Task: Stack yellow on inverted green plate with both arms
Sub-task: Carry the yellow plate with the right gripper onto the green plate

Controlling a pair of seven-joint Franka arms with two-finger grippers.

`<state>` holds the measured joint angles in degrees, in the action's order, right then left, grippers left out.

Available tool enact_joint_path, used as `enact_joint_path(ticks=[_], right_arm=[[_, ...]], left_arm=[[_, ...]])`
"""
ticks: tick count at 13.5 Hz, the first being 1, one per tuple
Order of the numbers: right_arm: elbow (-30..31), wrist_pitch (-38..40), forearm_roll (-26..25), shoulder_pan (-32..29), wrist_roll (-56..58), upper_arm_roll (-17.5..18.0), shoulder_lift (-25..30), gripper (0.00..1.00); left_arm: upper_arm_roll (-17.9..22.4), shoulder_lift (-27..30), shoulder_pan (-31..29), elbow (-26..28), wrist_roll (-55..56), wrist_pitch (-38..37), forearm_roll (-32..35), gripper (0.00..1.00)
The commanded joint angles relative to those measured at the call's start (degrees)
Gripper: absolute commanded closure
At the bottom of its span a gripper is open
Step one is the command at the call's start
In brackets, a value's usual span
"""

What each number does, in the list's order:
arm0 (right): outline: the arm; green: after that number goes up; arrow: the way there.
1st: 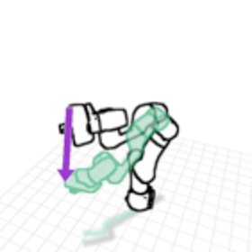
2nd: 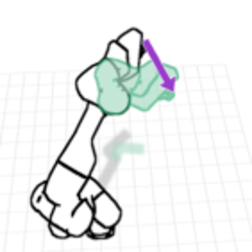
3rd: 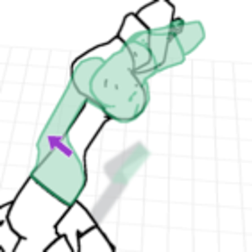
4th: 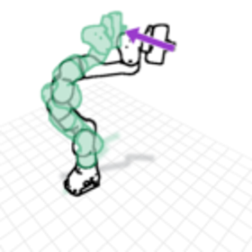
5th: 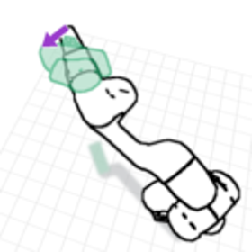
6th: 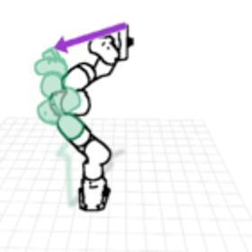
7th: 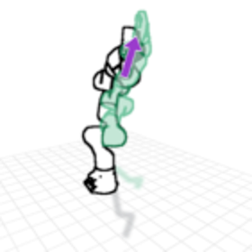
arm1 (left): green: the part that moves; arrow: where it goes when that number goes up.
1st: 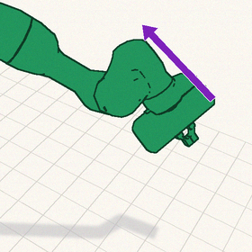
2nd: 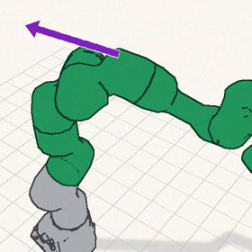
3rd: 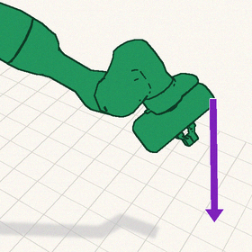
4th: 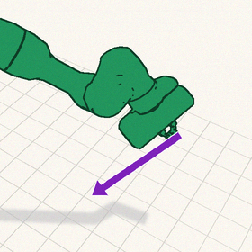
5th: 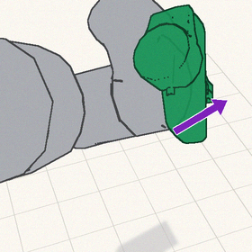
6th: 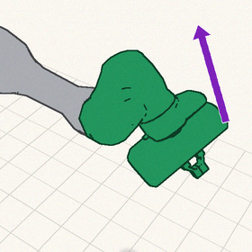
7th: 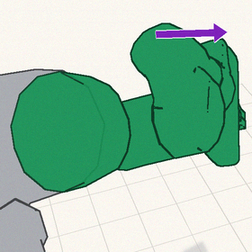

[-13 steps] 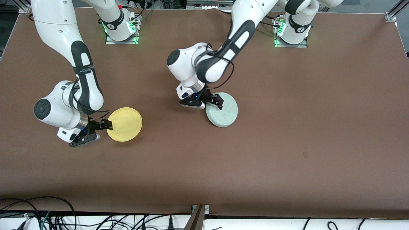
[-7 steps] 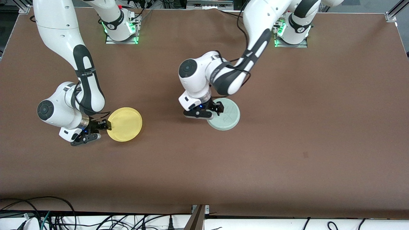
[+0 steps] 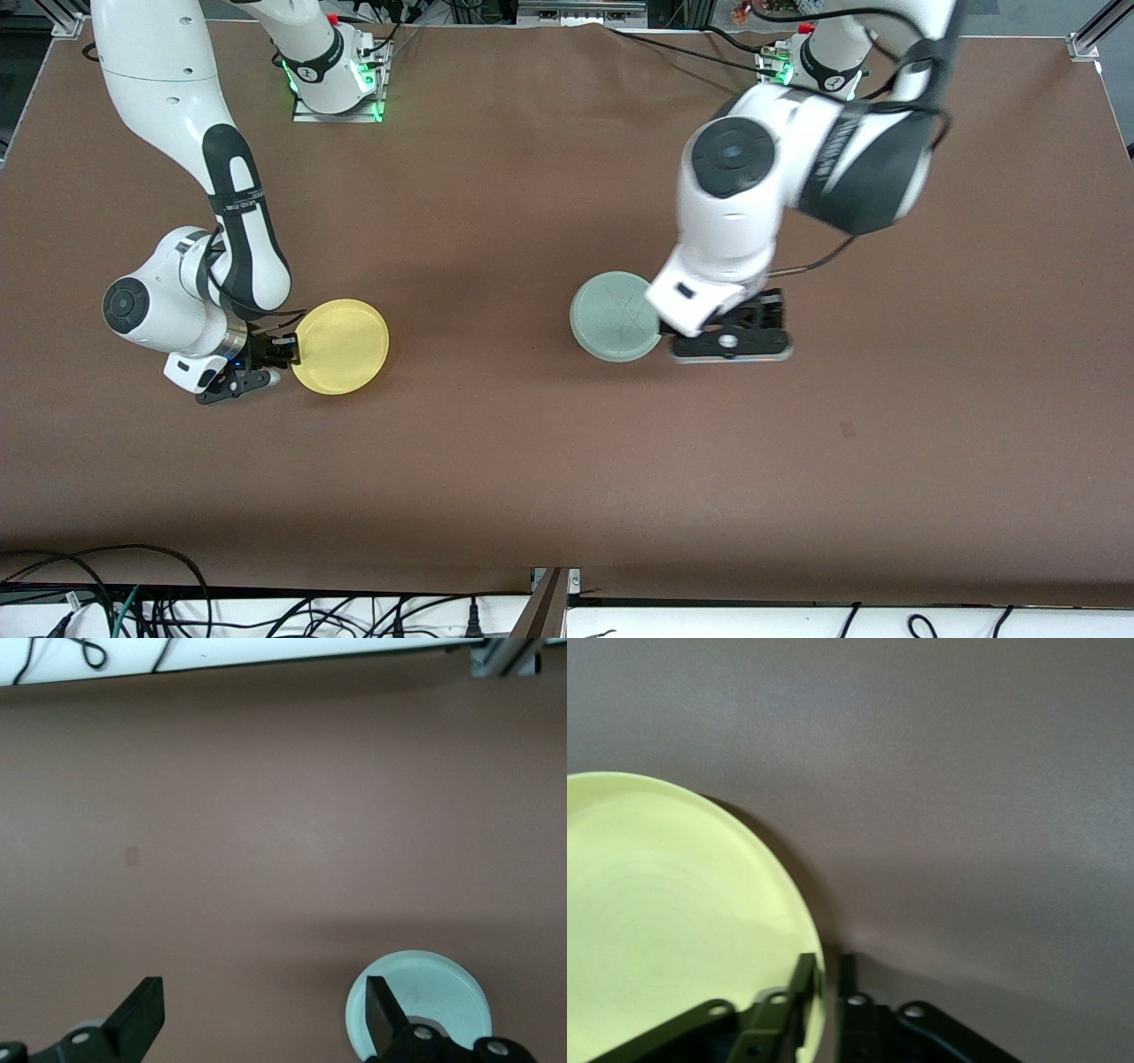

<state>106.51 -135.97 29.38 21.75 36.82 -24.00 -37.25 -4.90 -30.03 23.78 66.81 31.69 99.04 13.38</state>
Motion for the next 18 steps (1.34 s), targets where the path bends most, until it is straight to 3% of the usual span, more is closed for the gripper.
enact_joint_path(ticks=[1,4,6,9,12,18], right_arm=[[0.54,2.01,2.26,-0.39,1.06,0.27,1.82,1.0],[-1.3,6.83,2.18,-0.22,-2.26,0.1,4.63,1.0],[-4.63,13.94,2.18,0.4,-7.96,0.27,5.87,1.0],[-7.89,20.9,2.17,3.81,-18.06,0.62,7.36,1.0],[-7.38,19.34,2.35,12.32,-30.54,0.71,8.42,1.0],[-3.86,3.02,2.53,34.38,-57.61,0.71,6.85,1.0]], left_arm=[[-0.82,4.96,-6.61,2.97,-6.43,-0.25,-7.37,0.0],[-0.82,11.98,-16.01,9.45,-22.5,-1.22,-16.8,0.0],[0.06,18.04,-18.58,15.86,-29.72,-1.22,-16.19,0.0],[3.22,26.92,-19.38,22.91,-31.6,-2.0,-15.93,0.0],[3.66,32.65,-16.76,24.33,-36.58,-10.77,-6.54,0.0],[6.74,31.09,-18.32,25.03,-42.06,-11.33,-9.86,0.0]])
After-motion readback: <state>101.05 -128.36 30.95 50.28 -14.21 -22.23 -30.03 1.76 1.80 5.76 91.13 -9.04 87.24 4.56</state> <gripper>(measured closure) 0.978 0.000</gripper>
